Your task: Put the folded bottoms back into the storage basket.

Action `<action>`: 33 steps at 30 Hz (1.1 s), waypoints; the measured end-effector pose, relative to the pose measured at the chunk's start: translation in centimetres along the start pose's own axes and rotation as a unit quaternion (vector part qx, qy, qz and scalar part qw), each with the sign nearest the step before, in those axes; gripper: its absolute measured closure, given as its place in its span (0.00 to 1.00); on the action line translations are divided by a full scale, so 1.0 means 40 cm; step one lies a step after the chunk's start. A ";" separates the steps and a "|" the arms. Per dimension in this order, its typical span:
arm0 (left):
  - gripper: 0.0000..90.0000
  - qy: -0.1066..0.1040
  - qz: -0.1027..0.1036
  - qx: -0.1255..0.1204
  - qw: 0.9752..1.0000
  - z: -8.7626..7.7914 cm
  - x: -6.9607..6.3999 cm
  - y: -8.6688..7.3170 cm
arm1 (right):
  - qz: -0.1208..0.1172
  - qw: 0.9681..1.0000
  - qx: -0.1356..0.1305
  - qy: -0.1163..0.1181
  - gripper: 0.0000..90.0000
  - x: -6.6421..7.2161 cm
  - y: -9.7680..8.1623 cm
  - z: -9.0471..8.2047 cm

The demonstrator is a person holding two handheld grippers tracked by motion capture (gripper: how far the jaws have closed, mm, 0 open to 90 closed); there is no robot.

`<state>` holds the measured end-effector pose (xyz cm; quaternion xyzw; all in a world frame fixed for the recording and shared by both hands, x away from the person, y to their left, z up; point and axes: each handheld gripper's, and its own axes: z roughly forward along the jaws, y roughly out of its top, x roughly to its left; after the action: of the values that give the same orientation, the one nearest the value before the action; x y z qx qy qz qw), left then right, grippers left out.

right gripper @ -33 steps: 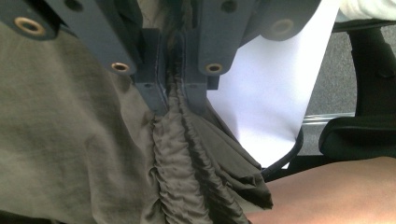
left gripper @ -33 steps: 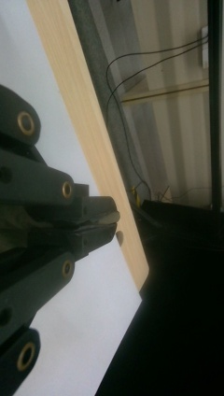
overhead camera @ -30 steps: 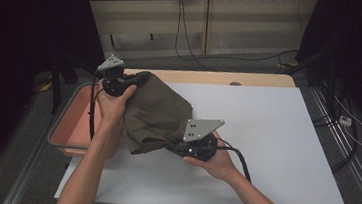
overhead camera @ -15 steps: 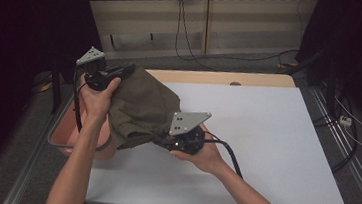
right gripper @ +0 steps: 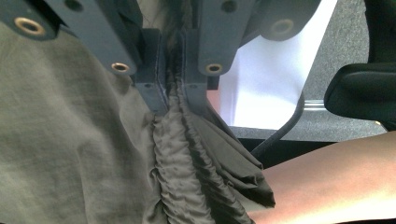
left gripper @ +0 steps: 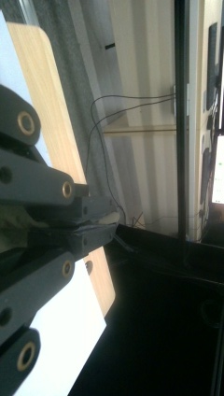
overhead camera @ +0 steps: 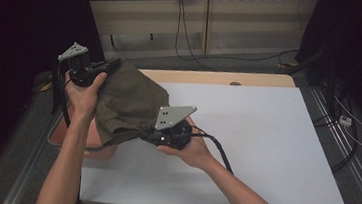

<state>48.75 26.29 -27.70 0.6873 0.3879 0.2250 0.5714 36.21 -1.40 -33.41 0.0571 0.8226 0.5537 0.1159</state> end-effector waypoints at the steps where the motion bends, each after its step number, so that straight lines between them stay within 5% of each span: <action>1: 0.97 0.001 0.001 0.000 1.000 -0.004 0.002 0.003 | 0.001 1.000 -0.001 0.002 0.92 0.000 0.003 0.004; 33: 0.97 0.045 -0.001 -0.017 0.999 -0.117 0.096 0.049 | -0.010 1.000 -0.005 0.027 0.92 -0.011 0.091 0.141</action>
<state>48.09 32.10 -25.19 0.6666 0.4100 0.2617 0.5648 37.94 4.96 -32.03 0.0336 0.8231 0.5581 0.0992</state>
